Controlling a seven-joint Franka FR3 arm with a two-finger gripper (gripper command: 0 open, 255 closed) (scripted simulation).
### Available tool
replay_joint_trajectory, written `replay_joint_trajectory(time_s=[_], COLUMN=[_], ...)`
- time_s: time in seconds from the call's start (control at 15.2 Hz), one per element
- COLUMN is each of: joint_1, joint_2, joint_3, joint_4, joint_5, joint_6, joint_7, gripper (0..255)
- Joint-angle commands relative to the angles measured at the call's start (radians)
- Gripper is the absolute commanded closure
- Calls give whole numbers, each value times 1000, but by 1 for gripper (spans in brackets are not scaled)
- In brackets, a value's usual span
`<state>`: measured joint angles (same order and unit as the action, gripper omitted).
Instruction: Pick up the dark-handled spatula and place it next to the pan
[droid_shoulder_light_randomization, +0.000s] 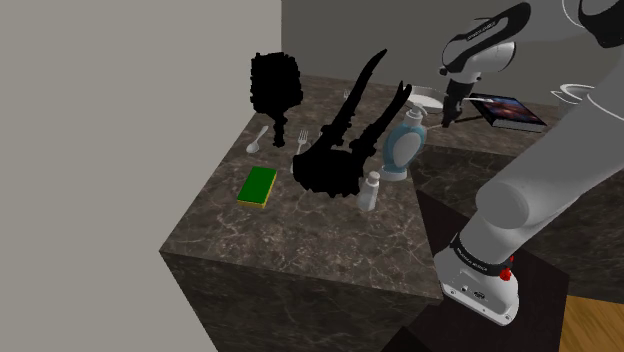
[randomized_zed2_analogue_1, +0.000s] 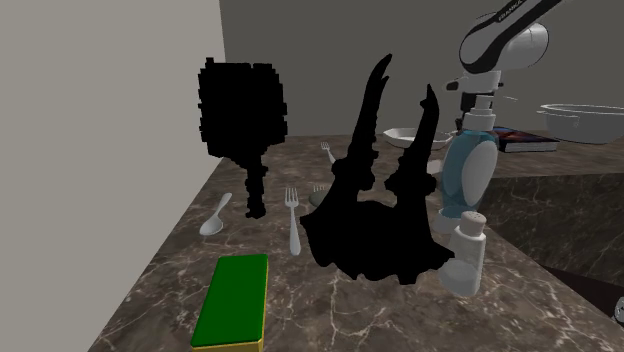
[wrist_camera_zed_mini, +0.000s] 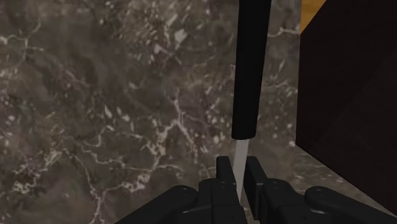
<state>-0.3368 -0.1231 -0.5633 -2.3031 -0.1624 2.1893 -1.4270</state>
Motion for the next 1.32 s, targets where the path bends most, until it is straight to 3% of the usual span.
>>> replay_joint_trajectory(time_s=[0.0, 0.33, 0.86, 0.92, 1.25], joint_1=[0, 1, 1, 1, 1], joint_2=[15, 64, 64, 64, 64], joint_3=[-3, -11, -11, -11, -11], joint_4=[-16, -48, -48, -48, -48], joint_5=[6, 31, 31, 31, 31], joint_6=[30, 106, 105, 105, 105], joint_7=[-4, -20, -19, -19, -19], gripper=[255, 255, 255, 0, 0])
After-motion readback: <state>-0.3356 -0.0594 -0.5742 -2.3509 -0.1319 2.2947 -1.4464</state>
